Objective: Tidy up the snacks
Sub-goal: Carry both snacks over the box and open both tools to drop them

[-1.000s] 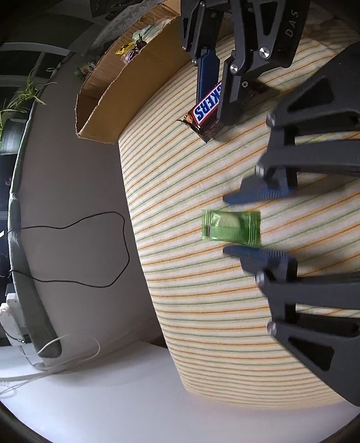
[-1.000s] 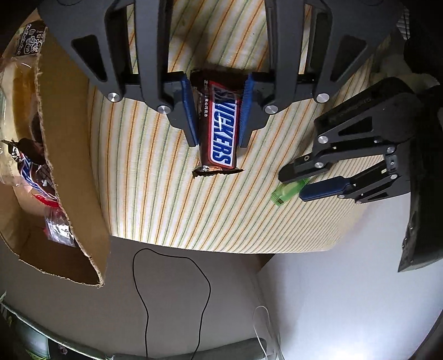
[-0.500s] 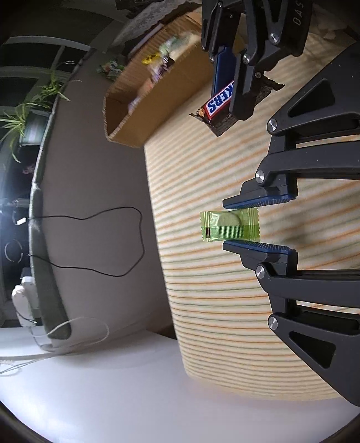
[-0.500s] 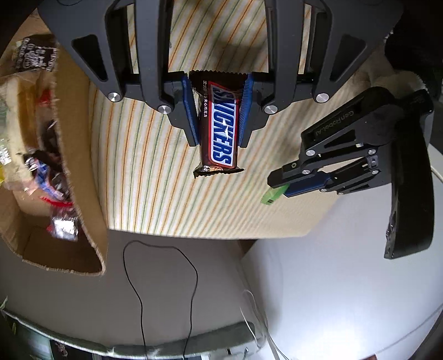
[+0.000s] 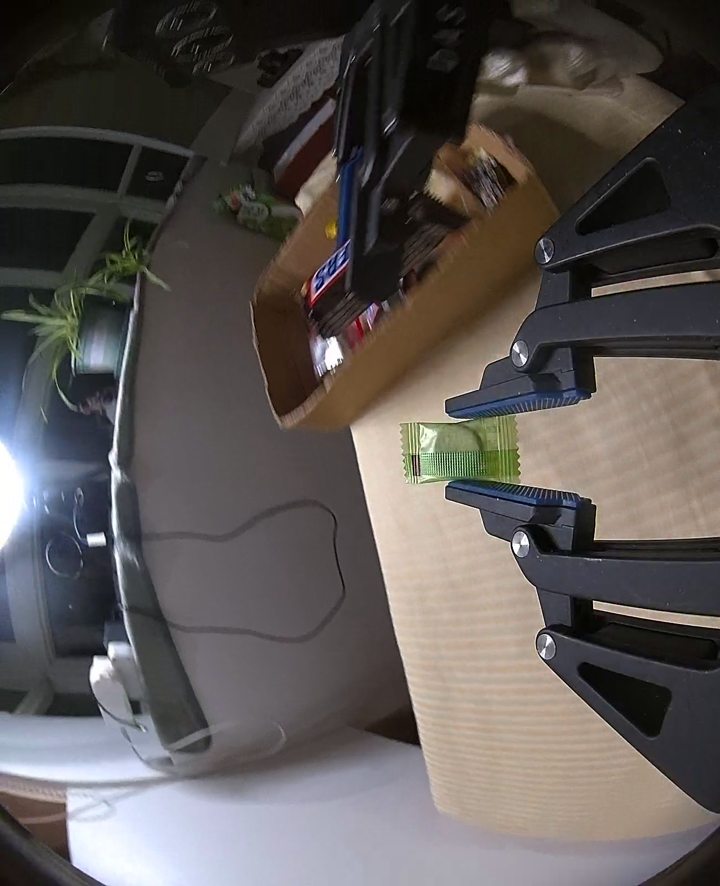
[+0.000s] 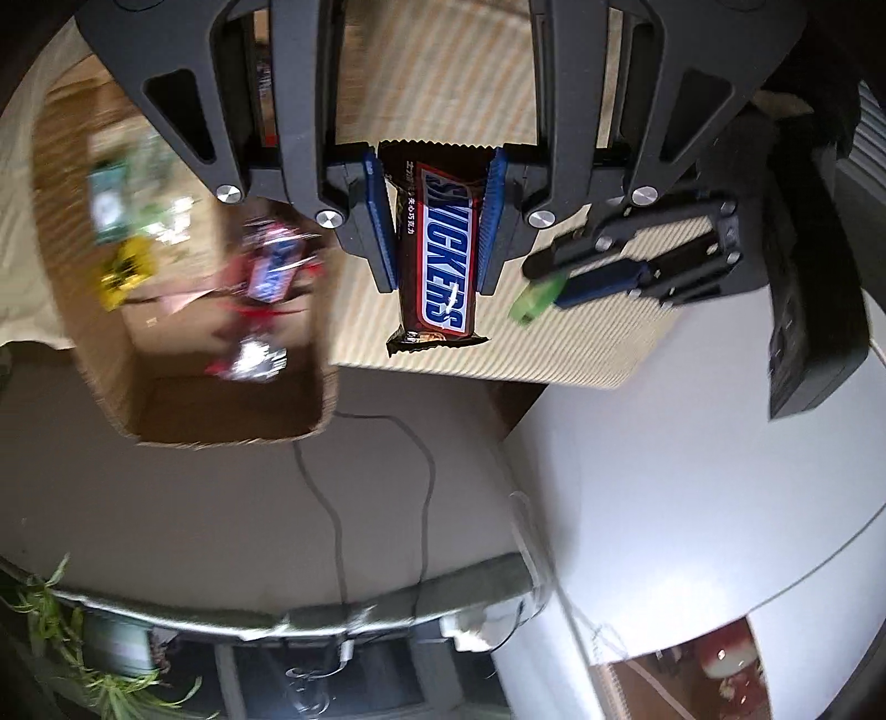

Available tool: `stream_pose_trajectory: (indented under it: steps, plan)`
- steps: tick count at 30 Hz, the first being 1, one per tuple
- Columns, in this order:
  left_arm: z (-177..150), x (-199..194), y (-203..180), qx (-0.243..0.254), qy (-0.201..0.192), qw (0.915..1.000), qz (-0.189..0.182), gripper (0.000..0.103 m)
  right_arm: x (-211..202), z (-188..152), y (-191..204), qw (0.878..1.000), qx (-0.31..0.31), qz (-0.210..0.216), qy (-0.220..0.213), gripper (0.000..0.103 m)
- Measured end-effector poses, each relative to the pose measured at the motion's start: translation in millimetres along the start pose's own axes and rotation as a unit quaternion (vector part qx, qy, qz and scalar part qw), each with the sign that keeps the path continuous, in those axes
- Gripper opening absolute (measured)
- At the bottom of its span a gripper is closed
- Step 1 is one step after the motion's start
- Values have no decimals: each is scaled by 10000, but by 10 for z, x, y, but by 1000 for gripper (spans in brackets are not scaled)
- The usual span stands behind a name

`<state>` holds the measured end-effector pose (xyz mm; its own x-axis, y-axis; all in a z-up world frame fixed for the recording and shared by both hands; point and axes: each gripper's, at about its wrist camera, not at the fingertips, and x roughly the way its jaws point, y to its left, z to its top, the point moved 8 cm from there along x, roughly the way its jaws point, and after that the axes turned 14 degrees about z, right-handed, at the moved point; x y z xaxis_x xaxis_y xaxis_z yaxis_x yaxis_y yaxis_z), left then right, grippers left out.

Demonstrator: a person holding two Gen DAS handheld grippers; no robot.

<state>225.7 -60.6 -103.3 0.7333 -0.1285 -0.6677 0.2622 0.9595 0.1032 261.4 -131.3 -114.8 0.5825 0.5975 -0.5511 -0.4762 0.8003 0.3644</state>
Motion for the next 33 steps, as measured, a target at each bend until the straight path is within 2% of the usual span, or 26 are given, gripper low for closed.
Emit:
stream_pose_trajectory:
  steps: [6, 16, 25, 33]
  plan:
    - [139, -51, -402, 66, -102, 9996, -272, 21, -222, 195, -422, 9995, 165, -233, -97, 30]
    - [306, -100, -932, 58, -195, 9974, -685, 21, -450, 297, -1050, 9969, 459, -632, -134, 29]
    - [366, -49, -1196, -76, -147, 9959, -892, 21, -431, 395, -1325, 9959, 521, -739, 2, 30]
    - [416, -29, -1293, -38, -150, 9955, -931, 21, -316, 417, -1488, 9960, 516, -717, 113, 30]
